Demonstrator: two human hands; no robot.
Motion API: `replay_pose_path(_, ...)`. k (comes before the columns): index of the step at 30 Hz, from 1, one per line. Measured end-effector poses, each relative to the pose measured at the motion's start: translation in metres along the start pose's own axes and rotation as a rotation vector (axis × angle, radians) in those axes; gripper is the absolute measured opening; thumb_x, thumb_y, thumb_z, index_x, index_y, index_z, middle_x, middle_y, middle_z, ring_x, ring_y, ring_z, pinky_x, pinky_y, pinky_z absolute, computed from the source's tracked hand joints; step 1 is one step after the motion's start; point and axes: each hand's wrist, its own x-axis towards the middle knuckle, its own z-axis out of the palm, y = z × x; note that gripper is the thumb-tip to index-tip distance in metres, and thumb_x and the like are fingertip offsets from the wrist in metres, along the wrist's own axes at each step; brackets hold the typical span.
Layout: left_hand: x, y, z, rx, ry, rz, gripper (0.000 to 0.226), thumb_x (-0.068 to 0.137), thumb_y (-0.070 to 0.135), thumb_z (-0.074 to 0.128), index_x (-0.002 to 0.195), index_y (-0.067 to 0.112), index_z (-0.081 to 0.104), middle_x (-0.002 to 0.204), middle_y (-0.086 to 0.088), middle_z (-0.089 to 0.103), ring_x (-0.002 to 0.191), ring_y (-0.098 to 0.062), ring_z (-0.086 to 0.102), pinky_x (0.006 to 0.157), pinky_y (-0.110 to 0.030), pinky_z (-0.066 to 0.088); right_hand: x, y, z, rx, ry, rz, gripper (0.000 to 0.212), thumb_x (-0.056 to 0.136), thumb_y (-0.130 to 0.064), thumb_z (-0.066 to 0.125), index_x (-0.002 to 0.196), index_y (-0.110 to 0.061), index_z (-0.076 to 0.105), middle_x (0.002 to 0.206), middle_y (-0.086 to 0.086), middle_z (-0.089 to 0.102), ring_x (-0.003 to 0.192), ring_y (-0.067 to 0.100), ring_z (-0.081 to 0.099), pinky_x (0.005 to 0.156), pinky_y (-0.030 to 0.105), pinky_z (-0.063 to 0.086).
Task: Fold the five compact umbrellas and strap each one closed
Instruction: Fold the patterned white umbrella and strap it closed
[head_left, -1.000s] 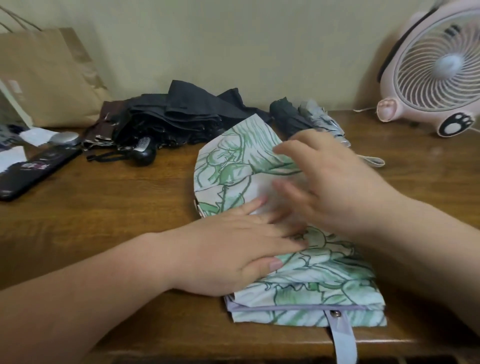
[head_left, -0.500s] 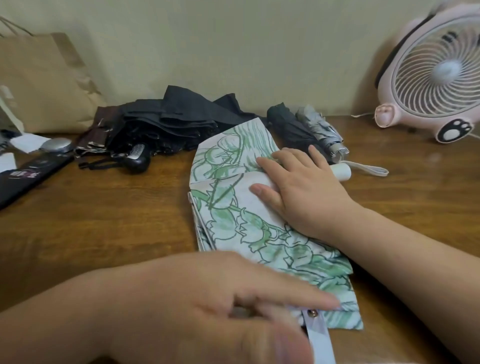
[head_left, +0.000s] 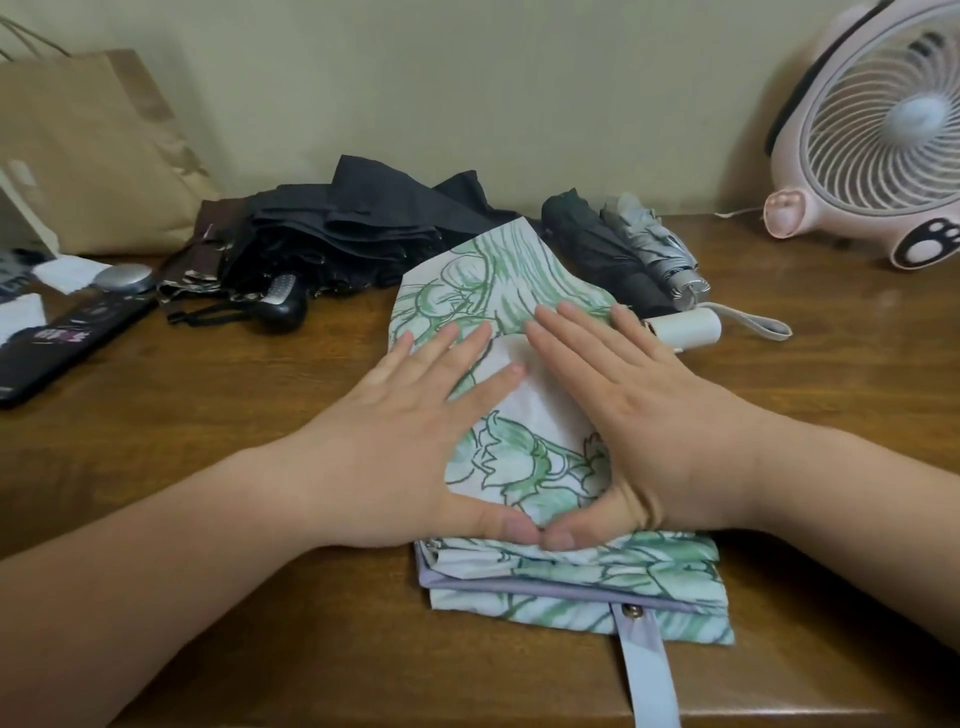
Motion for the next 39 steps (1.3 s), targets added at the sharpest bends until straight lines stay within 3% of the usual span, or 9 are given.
replay_pose_path(6,-0.005,-0.003,-0.001,-0.133,-0.045,0.040,0.109,0.060,0.105,0.040,0.142,0.070,-0.023,0.147,0.020,-0.056,0.134,-0.007,-0.055,0.118,-0.045,-0.024,-0.025,0.007,-0.021,0.068,-0.245,0.001,0.143,0.050,-0.108,0.042,0.150,-0.041,-0.035,0.157,-0.019,-0.043,0.143,-0.001,-0.039,0.124,0.035,-0.016)
replay_pose_path(10,0.000,-0.005,-0.005,-0.211,-0.095,0.061,0.105,0.062,0.099,0.051,0.141,0.076,-0.014,0.149,0.021,-0.052,0.132,-0.005,-0.055,0.114,-0.043,-0.029,-0.003,0.017,-0.065,0.537,0.032,0.181,0.089,0.061,-0.095,0.057,0.139,-0.055,0.048,0.140,-0.034,0.052,0.127,-0.016,0.047,0.109,0.026,0.043)
replay_pose_path(13,0.012,-0.016,-0.018,-0.246,-0.144,0.071,0.091,0.068,0.098,0.044,0.143,0.076,-0.003,0.154,0.025,-0.045,0.136,-0.001,-0.050,0.116,-0.044,-0.029,0.048,0.038,-0.060,0.611,0.395,0.442,0.043,0.086,-0.063,0.065,0.113,-0.030,0.072,0.102,-0.016,0.072,0.092,-0.003,0.065,0.077,0.022,0.048)
replay_pose_path(17,0.022,-0.023,-0.028,-0.428,-0.093,0.002,0.062,0.084,0.085,0.039,0.143,0.069,0.031,0.164,0.028,-0.017,0.146,0.008,-0.028,0.121,-0.046,-0.024,0.079,0.050,-0.019,0.618,0.363,0.672,0.043,0.089,-0.040,0.071,0.127,-0.022,0.064,0.113,-0.005,0.070,0.099,0.013,0.064,0.082,0.028,0.046)
replay_pose_path(22,0.016,-0.003,-0.013,-0.209,0.156,0.070,0.050,0.094,0.066,0.052,0.138,0.056,0.030,0.165,0.021,-0.021,0.146,0.001,-0.034,0.120,-0.045,-0.026,0.078,0.046,-0.009,0.604,0.439,0.710,0.058,0.088,-0.039,0.071,0.140,-0.022,0.051,0.124,-0.004,0.062,0.114,0.017,0.059,0.090,0.030,0.045)
replay_pose_path(27,0.019,0.001,0.004,-0.153,0.433,0.292,0.019,0.092,0.048,0.055,0.109,0.044,0.063,0.118,0.016,0.048,0.115,-0.011,0.045,0.106,-0.037,0.026,0.078,0.054,-0.015,0.796,0.396,0.684,0.060,0.086,-0.037,0.076,0.140,-0.030,0.049,0.103,-0.013,0.069,0.087,0.001,0.061,0.065,0.020,0.041)
replay_pose_path(33,0.018,-0.001,0.004,-0.431,0.308,0.342,0.023,0.092,0.023,0.063,0.105,0.034,0.078,0.102,0.018,0.058,0.095,0.000,0.053,0.079,-0.024,0.051,0.088,0.071,-0.033,1.298,0.301,0.757,0.096,0.061,-0.041,0.088,0.145,-0.027,0.044,0.131,0.006,0.064,0.115,0.031,0.066,0.101,0.054,0.052)
replay_pose_path(37,0.015,-0.001,-0.010,-0.441,0.186,0.268,0.023,0.101,0.034,0.055,0.114,0.030,0.074,0.112,0.016,0.067,0.105,-0.004,0.061,0.094,-0.032,0.052,0.106,0.077,-0.056,1.569,0.241,0.658,0.037,0.093,-0.022,0.068,0.123,-0.006,0.055,0.109,0.021,0.072,0.087,0.038,0.073,0.083,0.049,0.060)
replay_pose_path(39,0.012,0.000,-0.012,-0.371,0.117,0.250,0.027,0.104,0.033,0.051,0.119,0.028,0.073,0.117,0.010,0.069,0.111,-0.010,0.061,0.100,-0.036,0.048,0.118,0.076,-0.070,1.664,0.224,0.618,0.054,0.093,-0.025,0.065,0.141,-0.009,0.046,0.107,0.022,0.068,0.077,0.035,0.070,0.076,0.046,0.059)
